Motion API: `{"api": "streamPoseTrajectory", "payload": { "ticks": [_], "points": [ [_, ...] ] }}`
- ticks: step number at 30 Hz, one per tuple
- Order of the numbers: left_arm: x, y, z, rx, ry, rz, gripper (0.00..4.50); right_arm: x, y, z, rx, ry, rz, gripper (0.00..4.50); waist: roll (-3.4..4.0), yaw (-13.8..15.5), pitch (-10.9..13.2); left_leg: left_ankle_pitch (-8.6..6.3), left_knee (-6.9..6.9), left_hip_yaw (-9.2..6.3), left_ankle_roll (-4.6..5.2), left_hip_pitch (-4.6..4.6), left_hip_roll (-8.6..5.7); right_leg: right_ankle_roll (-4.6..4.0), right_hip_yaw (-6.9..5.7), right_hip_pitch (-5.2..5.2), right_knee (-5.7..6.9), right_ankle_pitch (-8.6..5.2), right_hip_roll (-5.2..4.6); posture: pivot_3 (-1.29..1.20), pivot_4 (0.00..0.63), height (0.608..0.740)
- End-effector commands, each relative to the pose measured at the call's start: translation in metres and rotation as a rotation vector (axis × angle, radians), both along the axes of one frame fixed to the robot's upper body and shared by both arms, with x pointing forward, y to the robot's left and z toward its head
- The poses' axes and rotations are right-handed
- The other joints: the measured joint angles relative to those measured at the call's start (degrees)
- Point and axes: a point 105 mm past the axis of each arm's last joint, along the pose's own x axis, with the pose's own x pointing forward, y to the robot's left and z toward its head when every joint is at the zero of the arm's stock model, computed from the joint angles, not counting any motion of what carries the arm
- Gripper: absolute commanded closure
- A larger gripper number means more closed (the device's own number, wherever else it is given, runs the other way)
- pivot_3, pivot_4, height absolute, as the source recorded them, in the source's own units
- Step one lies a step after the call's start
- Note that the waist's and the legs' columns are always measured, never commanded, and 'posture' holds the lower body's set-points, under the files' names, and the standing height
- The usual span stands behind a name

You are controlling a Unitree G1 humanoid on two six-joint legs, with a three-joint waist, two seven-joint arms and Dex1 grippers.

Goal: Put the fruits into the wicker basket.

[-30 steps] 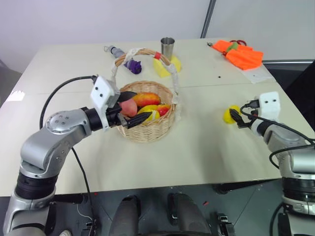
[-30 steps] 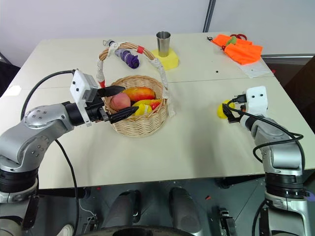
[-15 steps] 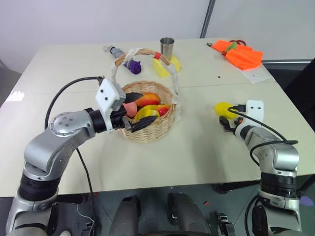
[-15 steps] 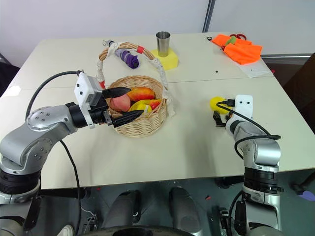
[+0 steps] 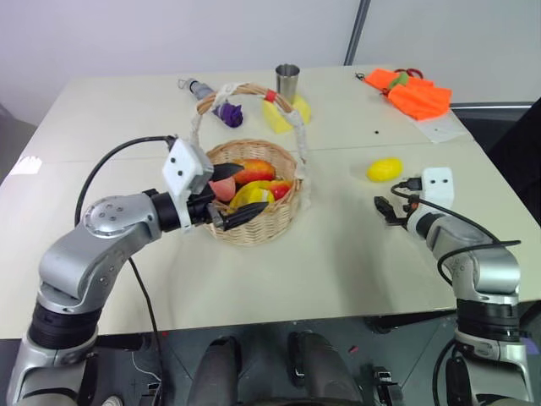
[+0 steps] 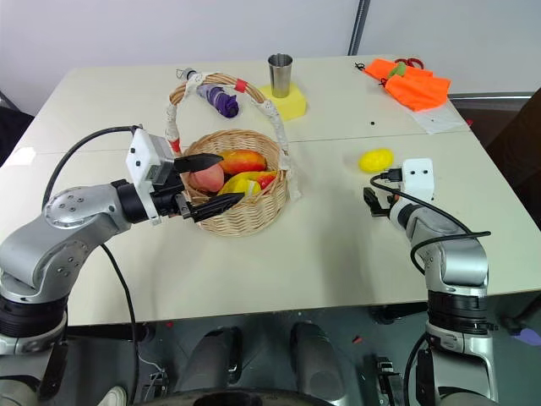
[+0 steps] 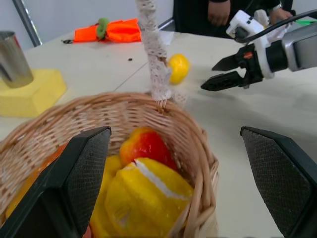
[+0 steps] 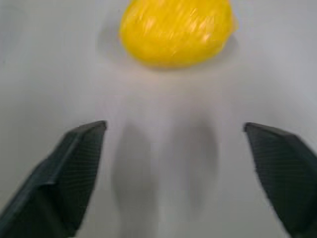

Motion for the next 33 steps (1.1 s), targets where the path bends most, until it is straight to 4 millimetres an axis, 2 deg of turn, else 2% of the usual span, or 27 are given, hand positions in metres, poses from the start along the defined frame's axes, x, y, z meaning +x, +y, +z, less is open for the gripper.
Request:
{"api": "streamPoseTrajectory", "payload": {
  "ticks": [1, 7, 13, 21, 26, 33],
  "points": [
    [-0.008, 0.006, 0.014, -0.018, -0.052, -0.005, 0.00, 0.004, -0.002, 0.035, -0.031, -0.137, 0.019, 0.05, 0.00, 0.0, 0.0, 0.00, 0.00, 0.00, 0.00, 0.00, 0.00, -0.01, 0.00, 0.00, 0.00, 0.00, 0.00, 0.00, 0.150, 0.740],
    [-0.011, 0.013, 0.014, -0.026, -0.037, 0.004, 0.00, 0.015, -0.003, 0.037, -0.063, -0.172, -0.010, 0.05, 0.00, 0.1, 0.0, 0.00, -0.01, 0.00, 0.00, 0.01, 0.00, -0.05, 0.00, 0.00, 0.00, -0.03, 0.00, 0.00, 0.150, 0.740],
    [-0.013, 0.021, 0.011, -0.018, -0.020, 0.029, 0.00, 0.030, 0.010, 0.035, -0.036, -0.220, 0.012, 0.05, 0.01, 0.0, 0.0, 0.00, -0.02, 0.00, 0.00, 0.01, 0.01, -0.05, 0.00, 0.00, 0.00, -0.03, 0.00, 0.00, 0.150, 0.740],
    [-0.013, 0.021, 0.011, -0.021, -0.013, 0.026, 0.00, 0.057, 0.018, 0.038, -0.009, -0.263, -0.062, 0.05, 0.01, 0.0, 0.0, 0.00, -0.05, 0.00, 0.00, 0.01, 0.01, -0.03, 0.00, -0.01, 0.00, -0.01, 0.00, 0.00, 0.150, 0.740],
    [-0.013, 0.019, 0.012, -0.025, -0.013, 0.018, 0.00, 0.072, 0.007, 0.034, -0.058, -0.236, -0.174, 0.05, 0.01, 0.0, 0.0, 0.00, -0.06, 0.00, 0.00, 0.00, 0.00, -0.03, 0.00, -0.02, 0.00, 0.00, -0.01, 0.00, 0.150, 0.740],
    [-0.014, 0.017, 0.012, -0.030, -0.014, 0.014, 0.00, 0.076, -0.002, 0.016, -0.068, -0.170, -0.235, 0.05, 0.01, 0.0, 0.0, 0.00, -0.09, 0.00, 0.00, 0.00, 0.00, -0.01, 0.00, -0.02, -0.01, 0.00, -0.01, 0.00, 0.150, 0.740]
  ]
}}
